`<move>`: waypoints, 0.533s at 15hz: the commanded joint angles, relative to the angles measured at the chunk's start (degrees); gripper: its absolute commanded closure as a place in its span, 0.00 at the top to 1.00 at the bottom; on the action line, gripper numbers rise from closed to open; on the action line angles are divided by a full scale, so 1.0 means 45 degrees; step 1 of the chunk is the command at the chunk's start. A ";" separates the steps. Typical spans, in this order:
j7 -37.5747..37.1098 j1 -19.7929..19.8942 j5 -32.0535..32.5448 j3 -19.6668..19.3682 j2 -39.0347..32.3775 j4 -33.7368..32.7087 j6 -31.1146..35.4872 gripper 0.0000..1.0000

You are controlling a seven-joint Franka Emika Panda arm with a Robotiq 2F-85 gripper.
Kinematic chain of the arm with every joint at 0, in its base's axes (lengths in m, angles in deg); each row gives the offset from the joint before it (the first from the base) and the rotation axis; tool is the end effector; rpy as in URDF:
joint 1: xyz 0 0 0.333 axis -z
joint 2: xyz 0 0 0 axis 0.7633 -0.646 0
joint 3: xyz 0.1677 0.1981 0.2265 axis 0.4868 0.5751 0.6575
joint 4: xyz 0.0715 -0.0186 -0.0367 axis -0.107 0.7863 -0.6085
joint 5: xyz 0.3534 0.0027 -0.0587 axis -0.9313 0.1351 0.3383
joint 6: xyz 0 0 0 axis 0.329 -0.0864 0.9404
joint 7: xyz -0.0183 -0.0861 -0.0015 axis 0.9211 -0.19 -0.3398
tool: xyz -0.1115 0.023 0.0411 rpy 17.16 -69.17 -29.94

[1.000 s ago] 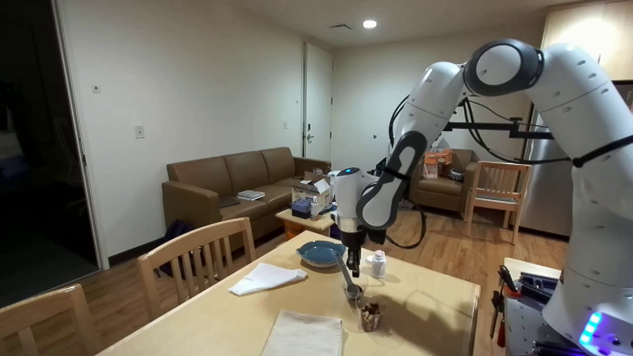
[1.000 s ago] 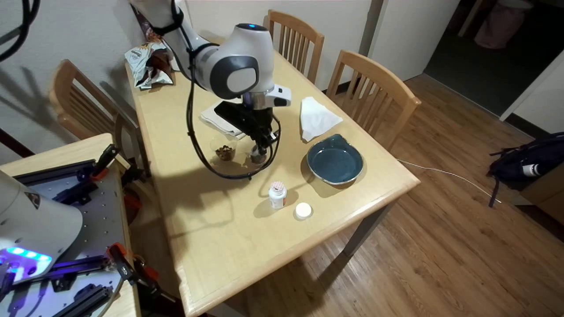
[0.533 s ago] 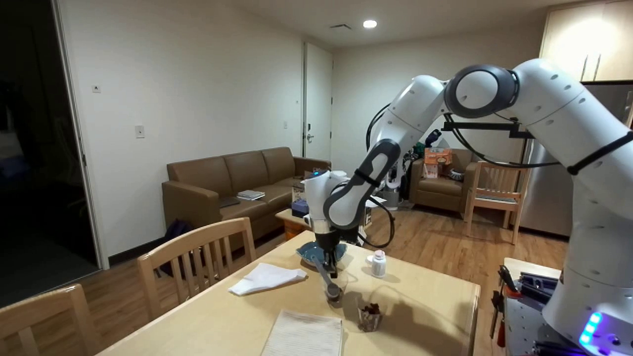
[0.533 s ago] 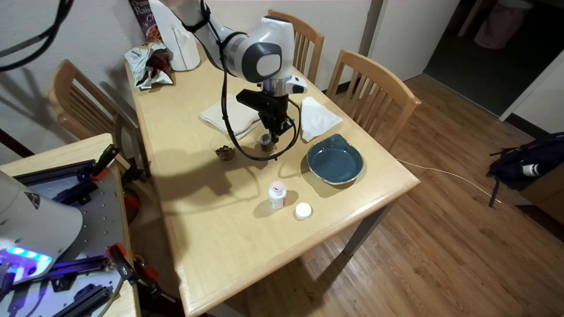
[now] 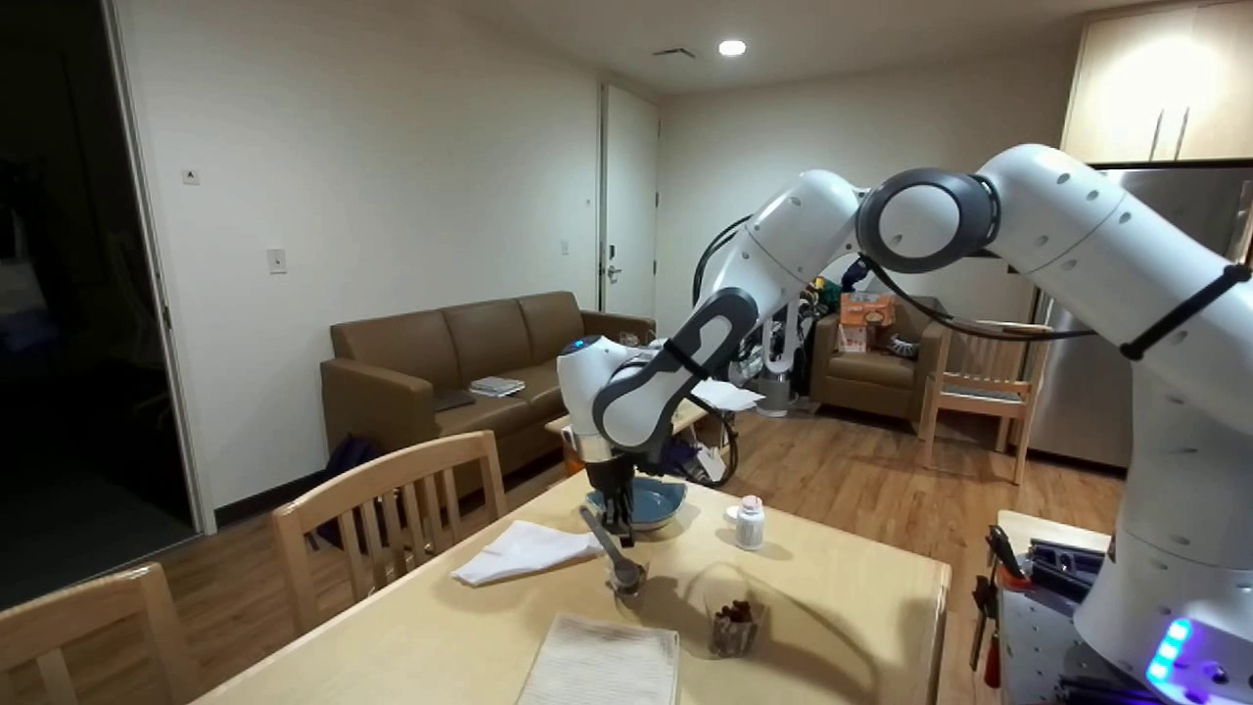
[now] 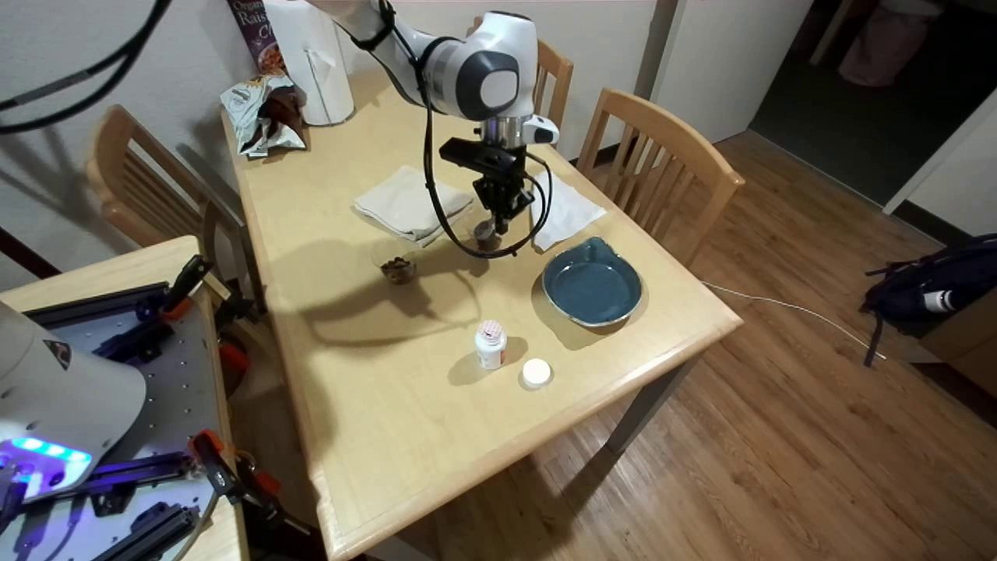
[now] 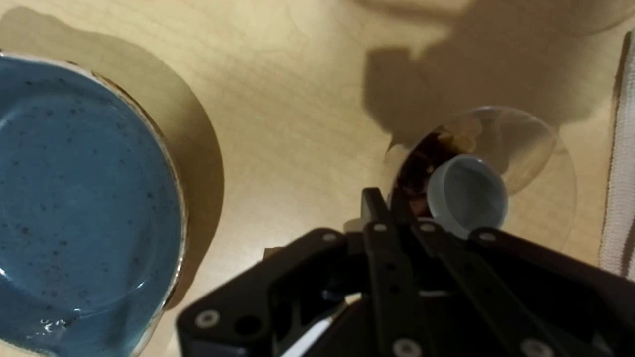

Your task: Take the spoon from the bowl and put it in the cup, then move the two cups slightly forward

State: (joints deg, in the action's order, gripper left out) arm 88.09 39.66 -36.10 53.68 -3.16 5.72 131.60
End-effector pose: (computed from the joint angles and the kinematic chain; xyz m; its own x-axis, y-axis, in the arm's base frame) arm 0.6697 0.1093 0.1365 0.9171 0.3454 -0.1993 0.3728 -0.9200 0.1209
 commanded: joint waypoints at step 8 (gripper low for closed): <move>-0.0723 -0.0228 0.0112 -0.0180 -0.1336 -0.2415 -0.2241 0.04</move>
State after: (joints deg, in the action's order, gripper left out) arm 87.35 39.32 -36.09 53.58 -6.93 -1.71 124.60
